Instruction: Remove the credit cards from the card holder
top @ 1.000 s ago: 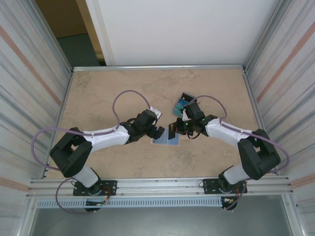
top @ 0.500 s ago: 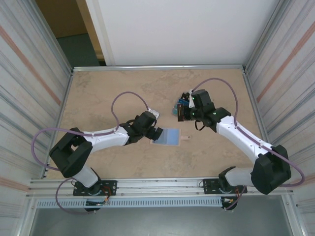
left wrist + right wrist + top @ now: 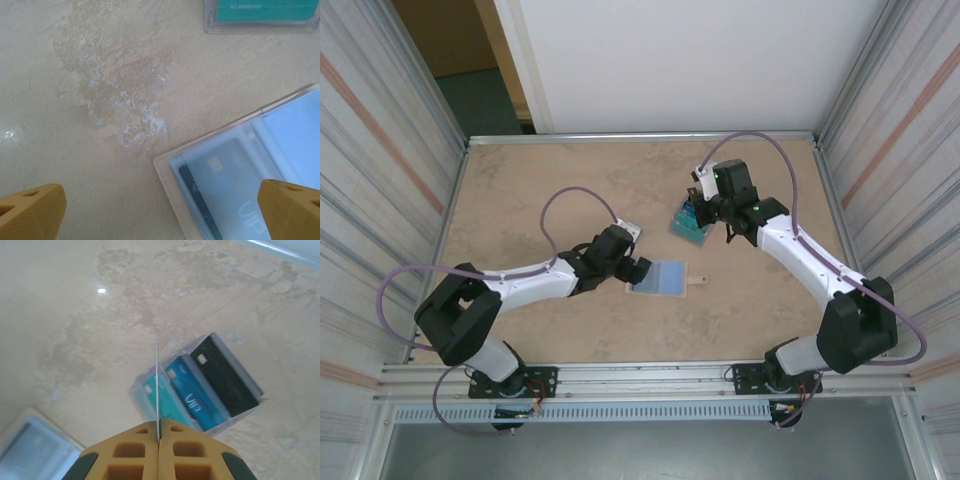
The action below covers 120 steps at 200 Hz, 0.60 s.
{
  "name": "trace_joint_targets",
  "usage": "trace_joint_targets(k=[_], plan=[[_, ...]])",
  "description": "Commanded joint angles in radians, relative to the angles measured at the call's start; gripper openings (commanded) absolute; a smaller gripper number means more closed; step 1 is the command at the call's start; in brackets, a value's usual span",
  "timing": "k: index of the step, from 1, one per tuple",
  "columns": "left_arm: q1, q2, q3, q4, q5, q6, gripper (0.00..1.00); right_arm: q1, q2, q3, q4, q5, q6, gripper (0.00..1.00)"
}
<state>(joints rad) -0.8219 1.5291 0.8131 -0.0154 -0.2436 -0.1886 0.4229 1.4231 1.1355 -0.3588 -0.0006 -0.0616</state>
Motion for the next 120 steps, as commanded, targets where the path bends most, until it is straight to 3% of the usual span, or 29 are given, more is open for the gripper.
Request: trace_joint_targets(k=[1, 64, 120], plan=[[0.015, -0.054, -0.026, 0.028, 0.010, -0.035, 0.99, -0.027, 0.033, 0.053, 0.037, -0.028, -0.154, 0.00], [0.030, -0.096, -0.061, 0.030, 0.005, -0.049, 0.99, -0.150, 0.120, 0.137, 0.030, -0.227, -0.257, 0.00], [0.041, -0.116, -0.075, 0.029, -0.001, -0.057, 0.99, -0.192, 0.203, 0.217, -0.021, -0.281, -0.347, 0.00]])
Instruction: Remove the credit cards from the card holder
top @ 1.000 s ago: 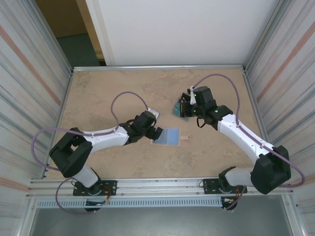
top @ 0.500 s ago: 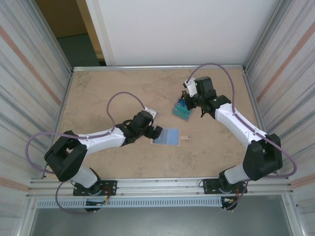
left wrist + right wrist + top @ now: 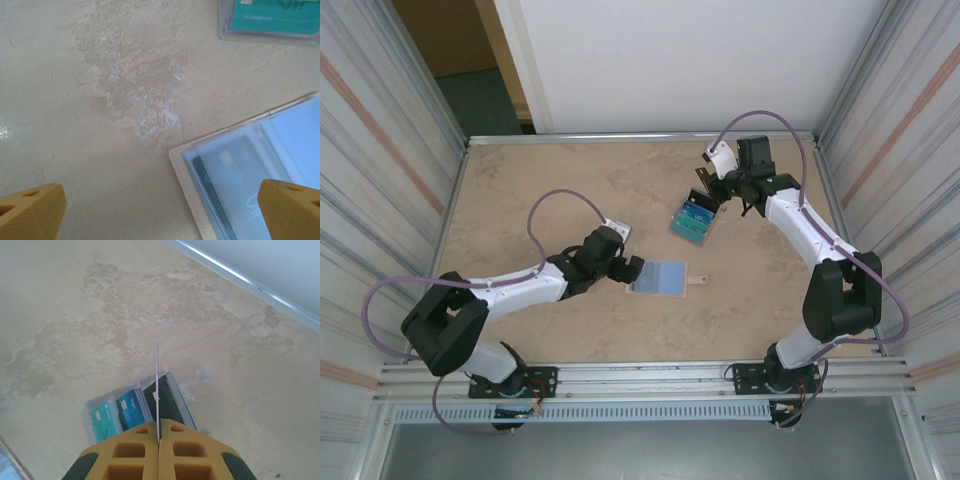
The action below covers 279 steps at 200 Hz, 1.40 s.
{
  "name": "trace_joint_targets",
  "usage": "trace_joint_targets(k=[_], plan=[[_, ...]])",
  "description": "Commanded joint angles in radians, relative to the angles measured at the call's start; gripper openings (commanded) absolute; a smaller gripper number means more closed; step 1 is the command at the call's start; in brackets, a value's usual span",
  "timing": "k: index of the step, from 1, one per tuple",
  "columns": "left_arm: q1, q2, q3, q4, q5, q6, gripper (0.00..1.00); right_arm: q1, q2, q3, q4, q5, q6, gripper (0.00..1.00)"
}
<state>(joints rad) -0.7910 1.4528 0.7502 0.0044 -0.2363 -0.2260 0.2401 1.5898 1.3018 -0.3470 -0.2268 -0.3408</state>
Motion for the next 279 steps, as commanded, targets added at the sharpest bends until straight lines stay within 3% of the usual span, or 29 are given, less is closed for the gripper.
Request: trace_joint_targets(k=[1, 114, 230, 279], plan=[[0.010, -0.040, -0.012, 0.009, -0.009, -0.019, 0.99, -0.011, 0.038, 0.052, -0.033, -0.055, -0.070, 0.00], [0.023, -0.043, -0.004, -0.003, -0.004, -0.022, 0.99, -0.019, 0.274, 0.228, -0.187, 0.040, -0.183, 0.00], [0.035, -0.041, 0.000, -0.004, 0.009, -0.029, 0.99, -0.002, 0.374, 0.285, -0.258, 0.090, -0.216, 0.00], [0.038, -0.045, -0.003, -0.004, 0.009, -0.029, 0.99, 0.008, 0.391, 0.303, -0.278, 0.102, -0.225, 0.07]])
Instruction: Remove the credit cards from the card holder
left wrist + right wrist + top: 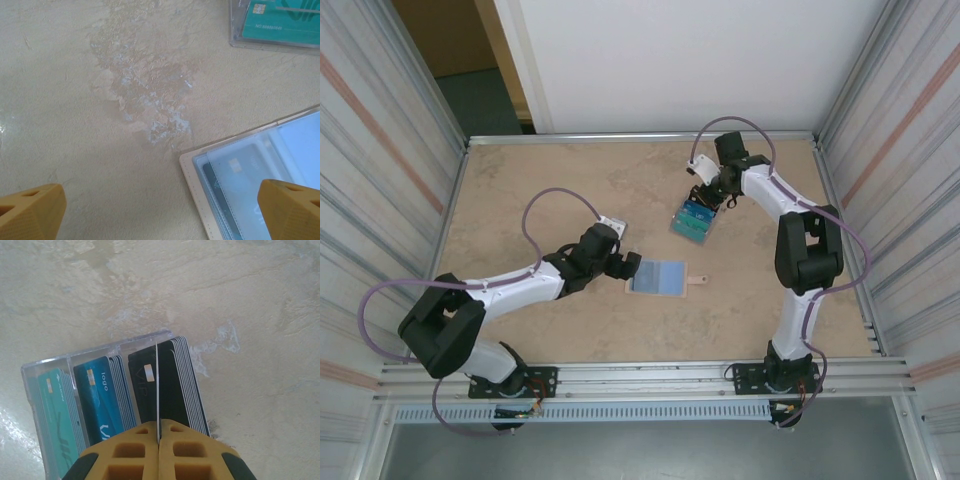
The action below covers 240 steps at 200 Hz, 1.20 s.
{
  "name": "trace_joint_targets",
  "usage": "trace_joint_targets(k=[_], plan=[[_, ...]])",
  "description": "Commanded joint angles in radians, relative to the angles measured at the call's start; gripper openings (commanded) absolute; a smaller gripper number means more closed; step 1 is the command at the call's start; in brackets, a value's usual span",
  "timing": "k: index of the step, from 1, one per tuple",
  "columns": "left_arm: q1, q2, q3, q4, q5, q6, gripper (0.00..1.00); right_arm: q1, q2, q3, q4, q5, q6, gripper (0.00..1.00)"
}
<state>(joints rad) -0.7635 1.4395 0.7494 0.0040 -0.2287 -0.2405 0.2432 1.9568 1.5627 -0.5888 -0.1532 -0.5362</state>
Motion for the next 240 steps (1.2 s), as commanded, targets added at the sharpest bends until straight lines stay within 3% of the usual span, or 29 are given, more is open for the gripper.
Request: trace_joint_targets(k=[1, 62, 126, 181, 240], plan=[[0.011, -0.032, -0.003, -0.003, 0.002, -0.014, 0.99, 0.006, 0.025, 0.042, -0.038, 0.028, -0.031, 0.07], [0.015, -0.036, -0.007, -0.002, 0.006, -0.014, 0.99, 0.012, 0.024, 0.060, -0.048, 0.056, -0.031, 0.17], [0.018, -0.045, -0.014, 0.004, 0.003, -0.019, 0.99, 0.018, -0.041, 0.033, -0.008, 0.066, 0.053, 0.20], [0.047, -0.096, -0.059, 0.042, -0.018, -0.067, 0.99, 0.055, -0.221, -0.120, 0.108, 0.061, 0.304, 0.33], [0.162, -0.245, -0.182, 0.114, 0.005, -0.179, 0.99, 0.223, -0.405, -0.347, 0.183, 0.156, 0.626, 0.46]])
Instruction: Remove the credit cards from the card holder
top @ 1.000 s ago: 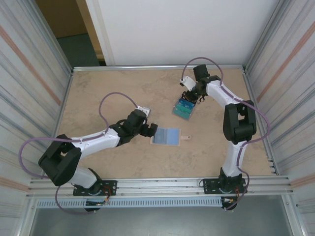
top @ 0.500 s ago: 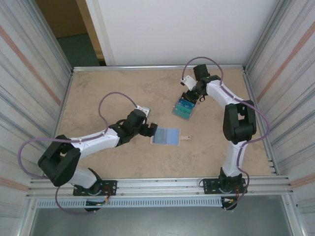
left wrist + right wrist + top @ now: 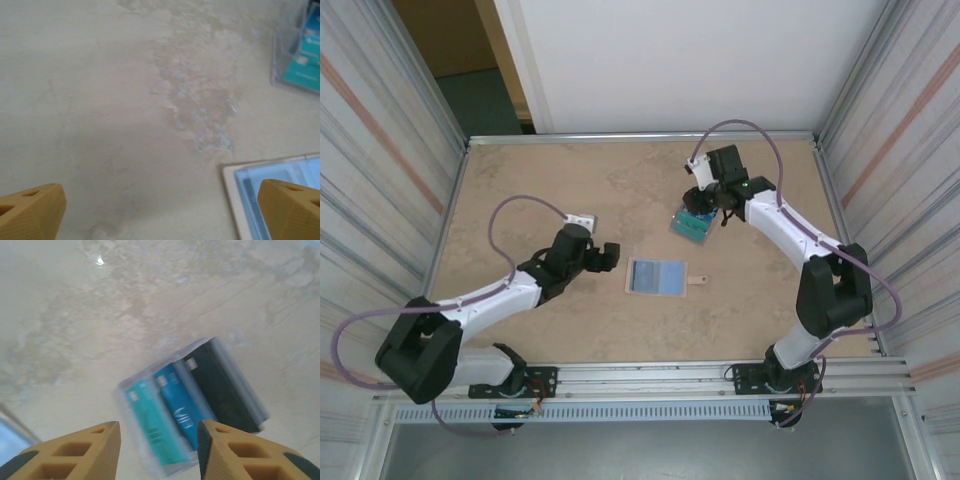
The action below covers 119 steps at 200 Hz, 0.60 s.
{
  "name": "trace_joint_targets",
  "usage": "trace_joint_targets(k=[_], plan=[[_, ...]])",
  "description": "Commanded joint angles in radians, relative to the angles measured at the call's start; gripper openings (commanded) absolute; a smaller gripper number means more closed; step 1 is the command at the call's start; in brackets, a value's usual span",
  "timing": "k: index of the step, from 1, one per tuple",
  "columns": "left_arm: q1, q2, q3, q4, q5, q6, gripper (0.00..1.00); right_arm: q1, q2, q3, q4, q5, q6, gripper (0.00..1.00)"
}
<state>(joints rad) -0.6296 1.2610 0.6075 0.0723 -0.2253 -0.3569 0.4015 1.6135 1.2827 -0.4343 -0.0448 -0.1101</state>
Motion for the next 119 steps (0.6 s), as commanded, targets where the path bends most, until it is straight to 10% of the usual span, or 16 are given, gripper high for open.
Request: trace_joint_targets(k=[1, 119], plan=[[0.029, -0.067, -0.041, 0.046, 0.000, -0.064, 0.99, 0.069, -0.063, -0.071, 0.029, 0.048, 0.206, 0.47], [0.176, -0.259, -0.207, 0.090, -0.004, -0.216, 0.99, 0.508, 0.038, -0.159, -0.041, 0.176, 0.722, 0.53]])
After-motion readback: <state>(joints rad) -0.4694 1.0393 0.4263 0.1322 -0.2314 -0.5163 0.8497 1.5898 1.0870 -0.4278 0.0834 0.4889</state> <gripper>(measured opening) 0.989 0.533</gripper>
